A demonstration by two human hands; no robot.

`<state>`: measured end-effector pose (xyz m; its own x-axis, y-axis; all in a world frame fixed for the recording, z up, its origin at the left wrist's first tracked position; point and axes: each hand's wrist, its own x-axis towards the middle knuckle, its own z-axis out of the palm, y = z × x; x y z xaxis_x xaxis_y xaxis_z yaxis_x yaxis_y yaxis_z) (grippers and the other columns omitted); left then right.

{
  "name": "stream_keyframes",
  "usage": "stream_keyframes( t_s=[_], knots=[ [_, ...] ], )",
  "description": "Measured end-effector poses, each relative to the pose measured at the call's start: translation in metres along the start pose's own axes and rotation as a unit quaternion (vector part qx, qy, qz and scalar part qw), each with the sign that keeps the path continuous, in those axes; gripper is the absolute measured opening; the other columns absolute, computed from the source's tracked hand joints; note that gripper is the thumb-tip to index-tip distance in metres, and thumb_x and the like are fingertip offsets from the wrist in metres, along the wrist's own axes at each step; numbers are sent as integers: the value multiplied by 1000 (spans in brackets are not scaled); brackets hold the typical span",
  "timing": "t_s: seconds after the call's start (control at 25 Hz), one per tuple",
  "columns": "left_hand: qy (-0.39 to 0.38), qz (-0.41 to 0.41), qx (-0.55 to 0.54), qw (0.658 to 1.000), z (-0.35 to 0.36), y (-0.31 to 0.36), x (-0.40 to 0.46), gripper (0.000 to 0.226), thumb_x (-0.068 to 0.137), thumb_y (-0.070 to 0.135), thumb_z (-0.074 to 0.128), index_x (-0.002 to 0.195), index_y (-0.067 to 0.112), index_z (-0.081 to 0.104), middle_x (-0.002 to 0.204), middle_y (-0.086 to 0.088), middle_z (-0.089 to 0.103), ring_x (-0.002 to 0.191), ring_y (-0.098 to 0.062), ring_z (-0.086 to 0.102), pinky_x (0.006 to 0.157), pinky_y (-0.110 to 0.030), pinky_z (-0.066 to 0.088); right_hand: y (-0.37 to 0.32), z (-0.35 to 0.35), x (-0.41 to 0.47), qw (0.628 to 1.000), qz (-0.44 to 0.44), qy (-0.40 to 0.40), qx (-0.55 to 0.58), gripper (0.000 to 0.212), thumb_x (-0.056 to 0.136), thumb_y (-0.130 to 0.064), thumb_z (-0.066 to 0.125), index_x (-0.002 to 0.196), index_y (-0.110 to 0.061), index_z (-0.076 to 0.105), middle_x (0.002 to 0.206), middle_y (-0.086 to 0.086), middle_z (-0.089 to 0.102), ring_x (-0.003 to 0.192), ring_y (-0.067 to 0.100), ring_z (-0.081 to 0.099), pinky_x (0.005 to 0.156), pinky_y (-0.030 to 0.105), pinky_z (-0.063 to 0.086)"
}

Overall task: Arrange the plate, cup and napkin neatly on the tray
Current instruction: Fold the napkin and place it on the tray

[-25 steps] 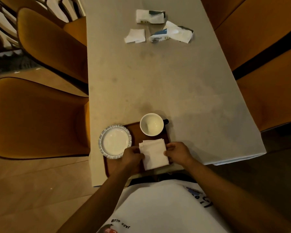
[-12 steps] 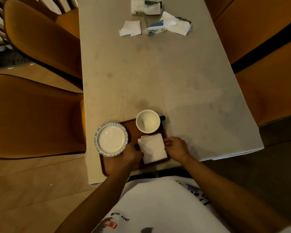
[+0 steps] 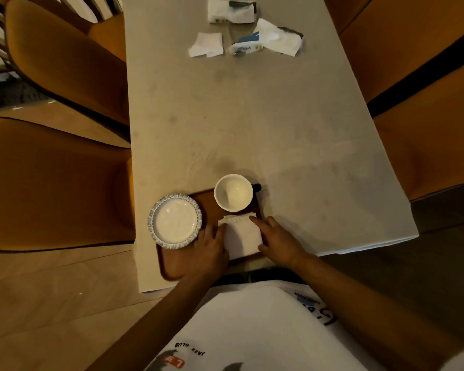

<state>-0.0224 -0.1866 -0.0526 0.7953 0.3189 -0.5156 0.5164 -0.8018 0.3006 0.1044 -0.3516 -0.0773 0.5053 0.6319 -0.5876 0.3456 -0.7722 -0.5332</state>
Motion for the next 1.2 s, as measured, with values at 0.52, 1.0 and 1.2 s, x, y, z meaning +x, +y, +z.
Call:
stream_keyframes(
  t_s=[0.52, 1.0, 1.2],
  knots=[
    [-60, -11, 21, 998, 9, -4, 15, 93, 87, 39, 62, 156, 22, 2, 157, -12, 18, 141, -35, 26, 115, -49, 28, 6, 7, 8, 998, 54, -5, -14, 99, 81, -30, 77, 150, -50, 8, 134, 10, 54, 117, 29, 57, 95, 46, 52],
    [-39, -5, 9, 999, 14, -6, 16, 92, 86, 41, 63, 156, 25, 4, 155, -12, 21, 138, -34, 29, 114, -48, 31, 13, 9, 4, 997, 58, 6, 44, 102, 77, -23, 80, 149, -51, 12, 145, 7, 50, 125, 27, 54, 103, 47, 49],
    [-38, -8, -2, 999, 19, -10, 20, 94, 84, 43, 65, 155, 28, 6, 153, -11, 23, 137, -33, 31, 113, -48, 35, 11, 5, 3, 997, 54, -1, 51, 101, 78, -21, 79, 150, -48, 14, 144, 7, 50, 125, 27, 54, 102, 47, 49]
  ],
)
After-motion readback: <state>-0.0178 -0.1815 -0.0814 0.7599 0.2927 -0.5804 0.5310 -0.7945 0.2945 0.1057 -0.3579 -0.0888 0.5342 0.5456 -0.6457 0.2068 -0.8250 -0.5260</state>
